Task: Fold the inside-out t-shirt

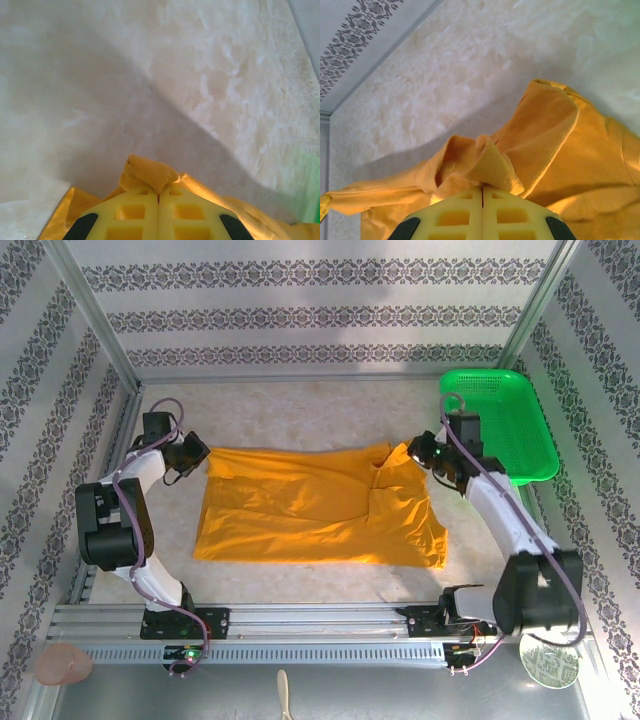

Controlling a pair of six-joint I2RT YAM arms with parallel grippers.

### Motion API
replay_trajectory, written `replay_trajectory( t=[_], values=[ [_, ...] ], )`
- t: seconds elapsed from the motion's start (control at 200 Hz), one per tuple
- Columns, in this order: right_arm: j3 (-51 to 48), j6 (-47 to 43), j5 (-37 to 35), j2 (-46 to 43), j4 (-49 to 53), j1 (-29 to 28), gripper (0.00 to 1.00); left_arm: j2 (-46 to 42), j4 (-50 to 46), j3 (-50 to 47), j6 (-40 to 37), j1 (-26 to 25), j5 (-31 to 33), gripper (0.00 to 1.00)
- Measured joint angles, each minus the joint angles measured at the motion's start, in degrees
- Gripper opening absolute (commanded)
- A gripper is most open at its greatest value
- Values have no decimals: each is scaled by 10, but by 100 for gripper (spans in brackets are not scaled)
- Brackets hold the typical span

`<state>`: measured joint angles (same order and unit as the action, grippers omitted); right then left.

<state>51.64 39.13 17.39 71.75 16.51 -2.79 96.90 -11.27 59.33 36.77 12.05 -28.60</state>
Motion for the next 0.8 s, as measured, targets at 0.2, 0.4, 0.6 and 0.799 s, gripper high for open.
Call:
replay_trajectory(
  t=[0.2,0.4,0.6,0.799],
  values=[
    [-102,26,-28,-128,11,-32,0,-24,3,-37,10,5,3,0],
    [-229,89,-97,-262,49,-136,40,-56,0,-72,21,6,23,16],
    [-250,118,-172,-351,141,-121,46,-74,-19,-107,34,21,42,55],
    [-165,69,-150,-232,129,-88,44,-174,-33,-102,34,24,50,61]
  ],
)
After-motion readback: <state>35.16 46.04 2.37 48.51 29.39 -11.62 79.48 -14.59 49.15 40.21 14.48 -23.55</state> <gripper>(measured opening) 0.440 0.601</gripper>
